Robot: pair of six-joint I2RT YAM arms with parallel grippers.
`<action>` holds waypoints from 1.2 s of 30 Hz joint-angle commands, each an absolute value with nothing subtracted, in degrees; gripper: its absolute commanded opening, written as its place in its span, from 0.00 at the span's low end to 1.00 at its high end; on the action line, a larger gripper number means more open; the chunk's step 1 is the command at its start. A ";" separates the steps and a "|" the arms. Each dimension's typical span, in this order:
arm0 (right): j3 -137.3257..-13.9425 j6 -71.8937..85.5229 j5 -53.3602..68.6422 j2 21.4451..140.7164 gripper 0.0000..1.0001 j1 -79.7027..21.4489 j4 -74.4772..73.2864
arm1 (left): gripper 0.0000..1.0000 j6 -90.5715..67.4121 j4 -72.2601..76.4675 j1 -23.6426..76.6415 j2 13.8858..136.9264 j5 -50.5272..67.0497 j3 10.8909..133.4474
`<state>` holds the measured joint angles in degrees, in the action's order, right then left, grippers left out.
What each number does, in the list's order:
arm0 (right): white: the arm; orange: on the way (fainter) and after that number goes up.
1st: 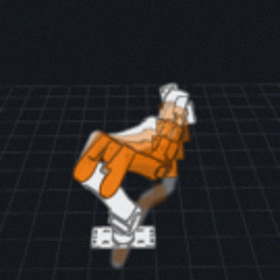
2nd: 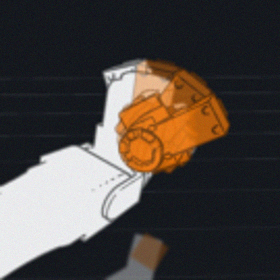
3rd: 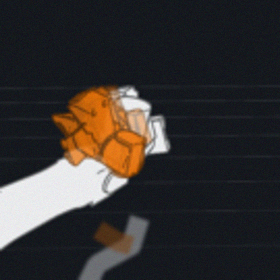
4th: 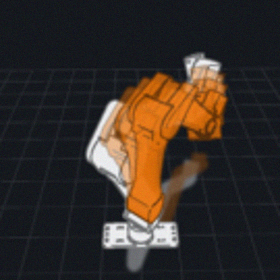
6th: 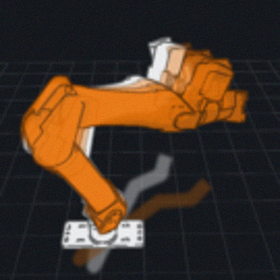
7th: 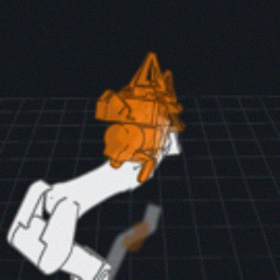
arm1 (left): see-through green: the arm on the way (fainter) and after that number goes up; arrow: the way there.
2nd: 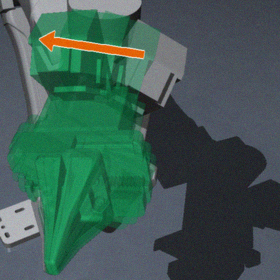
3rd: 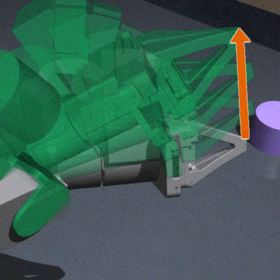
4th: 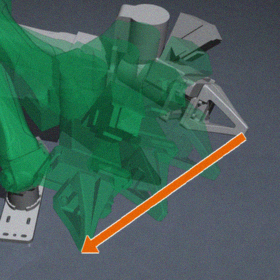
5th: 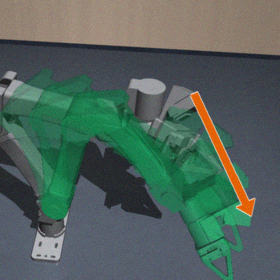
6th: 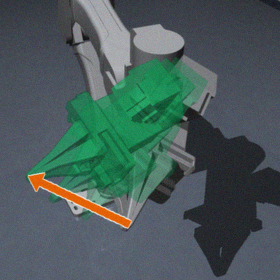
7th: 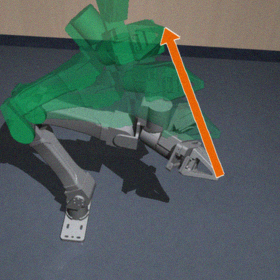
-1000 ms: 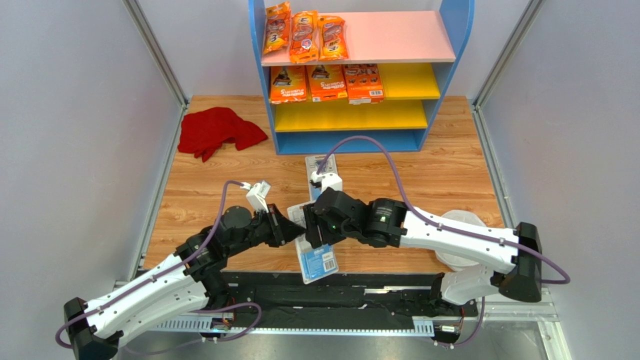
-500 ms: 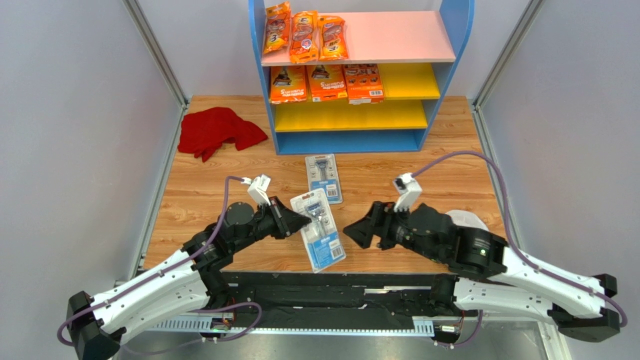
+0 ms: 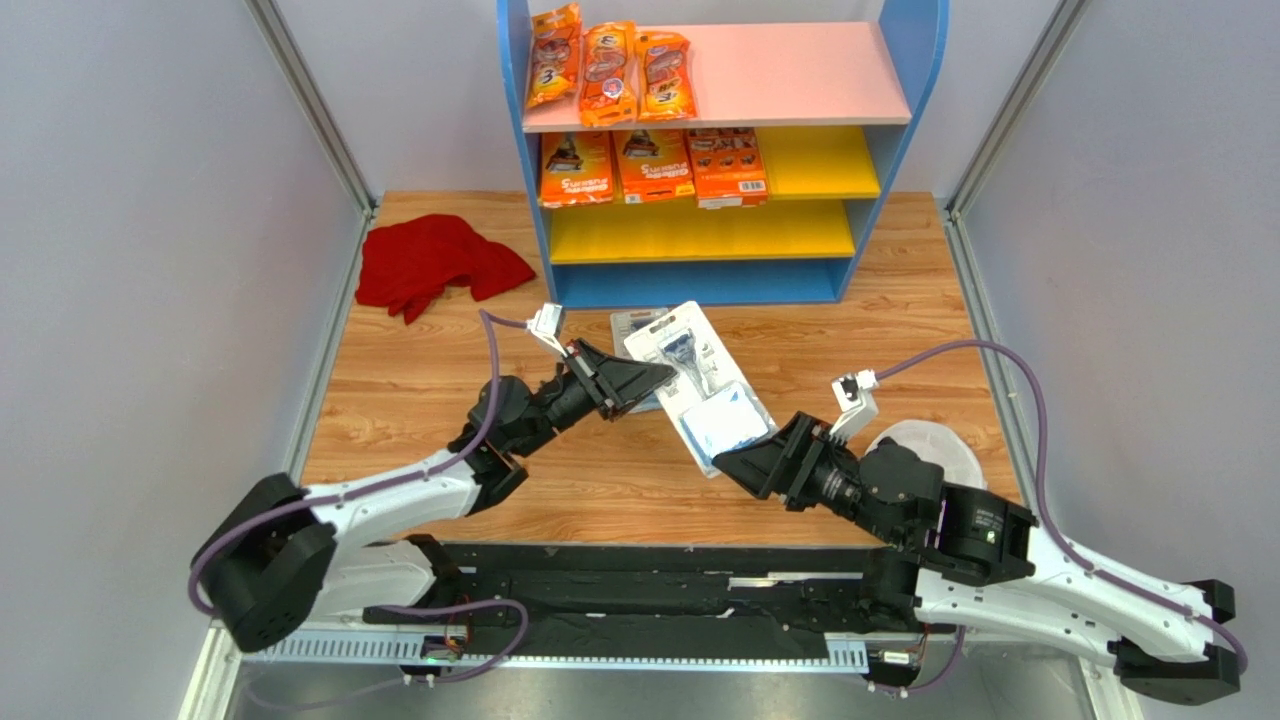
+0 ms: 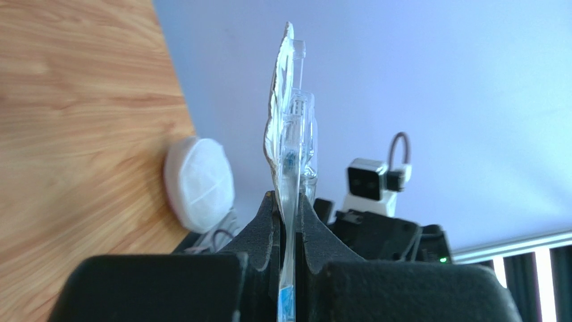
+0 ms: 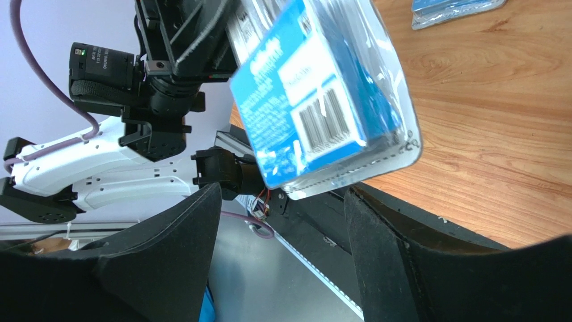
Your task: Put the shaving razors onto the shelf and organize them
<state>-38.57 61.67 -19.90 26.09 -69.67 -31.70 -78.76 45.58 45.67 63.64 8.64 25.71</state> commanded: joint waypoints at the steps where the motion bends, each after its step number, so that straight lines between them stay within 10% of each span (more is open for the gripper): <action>1: -37.62 64.86 -21.18 24.35 0.69 -69.70 -25.67 | 0.00 -88.75 75.12 45.35 72.23 10.90 26.36; 19: -30.76 65.30 -28.30 14.76 0.53 -69.61 -25.32 | 0.00 -93.69 87.54 45.79 81.56 13.98 28.92; 36: -33.66 68.90 -24.87 16.70 0.59 -69.70 -30.84 | 0.00 -87.81 86.93 45.70 81.56 10.81 29.35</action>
